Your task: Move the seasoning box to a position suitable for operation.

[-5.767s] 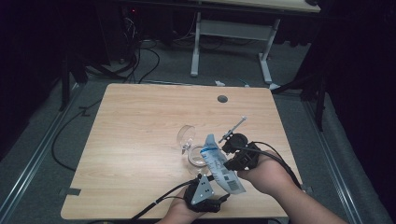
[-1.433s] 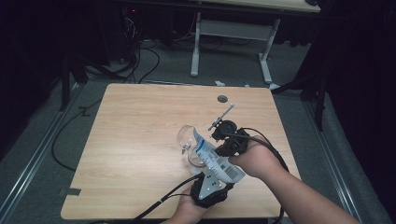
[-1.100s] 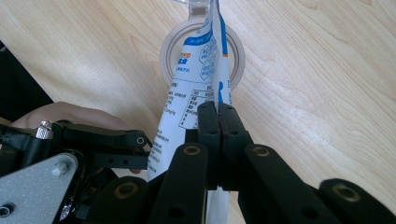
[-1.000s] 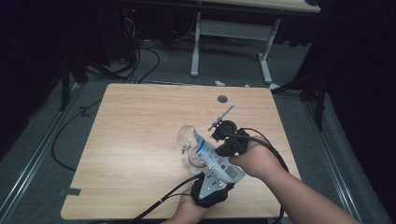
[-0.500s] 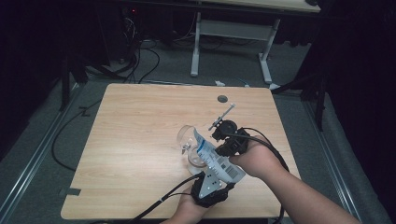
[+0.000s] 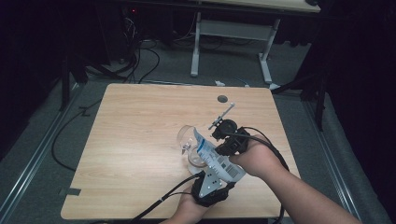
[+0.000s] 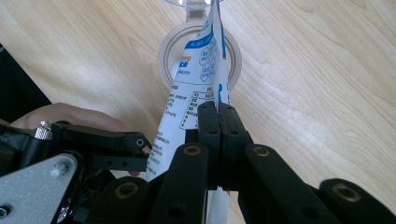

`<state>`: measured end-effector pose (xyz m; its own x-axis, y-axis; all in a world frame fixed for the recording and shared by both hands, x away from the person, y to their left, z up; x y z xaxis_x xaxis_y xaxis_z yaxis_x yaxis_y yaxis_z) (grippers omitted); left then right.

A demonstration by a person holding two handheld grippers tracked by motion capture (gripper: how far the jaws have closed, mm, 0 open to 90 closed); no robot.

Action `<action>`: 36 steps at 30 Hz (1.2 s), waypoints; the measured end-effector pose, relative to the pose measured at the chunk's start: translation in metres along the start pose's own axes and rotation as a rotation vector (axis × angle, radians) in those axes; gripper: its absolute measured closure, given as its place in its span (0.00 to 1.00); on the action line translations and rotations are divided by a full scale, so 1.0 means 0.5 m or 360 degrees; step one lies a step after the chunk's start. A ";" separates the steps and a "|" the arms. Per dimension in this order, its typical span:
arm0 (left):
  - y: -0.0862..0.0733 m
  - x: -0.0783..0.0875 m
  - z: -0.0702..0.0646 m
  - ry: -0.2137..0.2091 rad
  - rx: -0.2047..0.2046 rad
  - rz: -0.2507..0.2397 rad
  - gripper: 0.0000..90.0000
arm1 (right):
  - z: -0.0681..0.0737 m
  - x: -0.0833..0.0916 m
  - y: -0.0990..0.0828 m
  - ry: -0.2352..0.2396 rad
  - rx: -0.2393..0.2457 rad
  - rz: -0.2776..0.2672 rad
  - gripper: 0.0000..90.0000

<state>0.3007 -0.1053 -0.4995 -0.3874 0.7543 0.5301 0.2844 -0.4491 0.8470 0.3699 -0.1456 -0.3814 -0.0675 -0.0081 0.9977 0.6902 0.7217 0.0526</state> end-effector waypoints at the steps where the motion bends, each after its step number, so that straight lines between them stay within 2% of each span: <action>1: 0.000 0.000 0.000 0.0000 0.0000 -0.0001 0.68 | 0.000 0.000 0.000 0.0000 0.0001 0.0000 1.00; 36: 0.006 0.001 -0.001 -0.0002 0.0003 -0.0017 0.68 | 0.000 0.004 0.001 -0.0012 0.0007 -0.0004 1.00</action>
<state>0.3010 -0.1067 -0.4965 -0.3895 0.7596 0.5208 0.2818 -0.4401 0.8526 0.3701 -0.1452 -0.3795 -0.0751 -0.0047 0.9972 0.6867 0.7249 0.0552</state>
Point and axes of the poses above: each handheld gripper's, and its own axes: x roughly backward along the jaws, y roughly out of its top, z roughly to its left, the point moved 6 cm from there along -x, roughly forward along the jaws, and after that the axes turned 15 degrees about z, right-handed, at the moved point
